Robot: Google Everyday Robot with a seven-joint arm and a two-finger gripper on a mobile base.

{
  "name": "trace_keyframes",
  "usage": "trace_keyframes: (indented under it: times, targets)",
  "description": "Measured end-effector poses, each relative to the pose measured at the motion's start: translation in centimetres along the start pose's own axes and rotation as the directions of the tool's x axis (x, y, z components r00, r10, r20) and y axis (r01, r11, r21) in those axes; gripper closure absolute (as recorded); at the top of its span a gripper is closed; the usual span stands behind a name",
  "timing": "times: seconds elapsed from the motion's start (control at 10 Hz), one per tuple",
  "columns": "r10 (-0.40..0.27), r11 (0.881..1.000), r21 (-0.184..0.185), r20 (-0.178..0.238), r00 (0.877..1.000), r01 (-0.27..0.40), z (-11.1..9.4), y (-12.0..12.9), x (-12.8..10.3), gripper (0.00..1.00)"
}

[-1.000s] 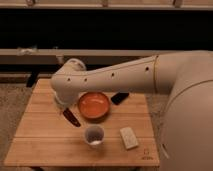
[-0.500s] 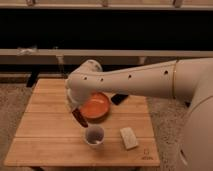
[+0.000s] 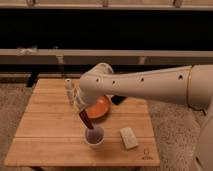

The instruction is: Place the pepper in the ceramic cup

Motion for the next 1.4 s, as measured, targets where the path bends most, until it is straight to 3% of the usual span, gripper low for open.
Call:
trace_keyframes:
  times: [0.5, 0.6, 1.1, 1.4]
  targets:
    - [0.084, 0.996, -0.023, 0.008, 0.996, -0.084, -0.1, -2.1, 3.1, 0.28]
    - [0.092, 0.995, -0.026, 0.011, 0.996, -0.092, -0.1, -2.3, 3.4, 0.22]
    - [0.118, 0.992, -0.047, 0.020, 0.993, -0.117, 0.2, -2.7, 4.4, 0.20]
    - [0.109, 0.994, -0.019, 0.017, 0.994, -0.109, -0.1, -2.6, 4.4, 0.20]
